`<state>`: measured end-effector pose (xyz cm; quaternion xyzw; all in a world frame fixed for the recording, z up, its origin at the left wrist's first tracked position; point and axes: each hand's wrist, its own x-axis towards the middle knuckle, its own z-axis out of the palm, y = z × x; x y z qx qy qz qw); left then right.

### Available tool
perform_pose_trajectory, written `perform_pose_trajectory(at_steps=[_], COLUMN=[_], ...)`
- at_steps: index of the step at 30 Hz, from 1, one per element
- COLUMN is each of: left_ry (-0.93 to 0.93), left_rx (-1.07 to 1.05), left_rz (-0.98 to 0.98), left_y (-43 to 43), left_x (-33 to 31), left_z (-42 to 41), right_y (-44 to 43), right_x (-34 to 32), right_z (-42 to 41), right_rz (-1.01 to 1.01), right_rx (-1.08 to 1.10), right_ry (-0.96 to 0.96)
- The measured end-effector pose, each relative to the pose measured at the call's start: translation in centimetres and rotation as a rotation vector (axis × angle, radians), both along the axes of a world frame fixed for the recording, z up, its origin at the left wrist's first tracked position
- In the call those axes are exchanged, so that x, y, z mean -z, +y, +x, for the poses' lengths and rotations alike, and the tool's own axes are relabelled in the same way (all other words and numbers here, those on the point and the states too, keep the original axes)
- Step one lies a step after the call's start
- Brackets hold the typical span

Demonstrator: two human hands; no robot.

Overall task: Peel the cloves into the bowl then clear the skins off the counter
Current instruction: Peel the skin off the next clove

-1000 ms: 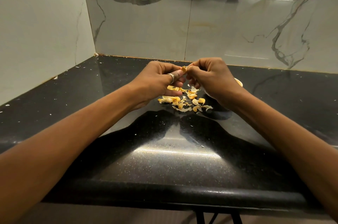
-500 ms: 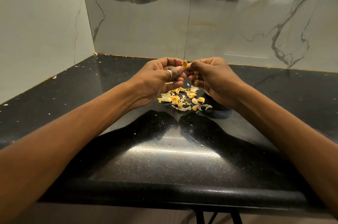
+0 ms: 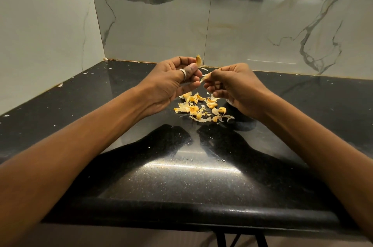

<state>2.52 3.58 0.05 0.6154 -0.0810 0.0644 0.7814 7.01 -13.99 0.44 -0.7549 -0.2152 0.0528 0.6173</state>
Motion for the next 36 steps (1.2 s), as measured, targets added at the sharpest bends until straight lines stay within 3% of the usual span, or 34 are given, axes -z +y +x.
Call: perform_pose_trajectory(at_steps=[21, 29, 36], left_ry=[-0.004, -0.073, -0.098], left_rx=[-0.012, -0.014, -0.138], left_rz=[0.153, 0.291, 0.424], left_y=[-0.1, -0.4, -0.2], left_x=[0.6, 1.0, 1.2], left_z=[0.4, 0.2, 0.3], right_y=[-0.1, 0.0, 0.1], right_x=[-0.2, 0.0, 0.0], right_z=[-0.3, -0.5, -0.5], right_rz=[-0.028, -0.069, -0.140], right_rx=[0.000, -0.015, -0.026], right_ry=[-0.186, -0.217, -0.239])
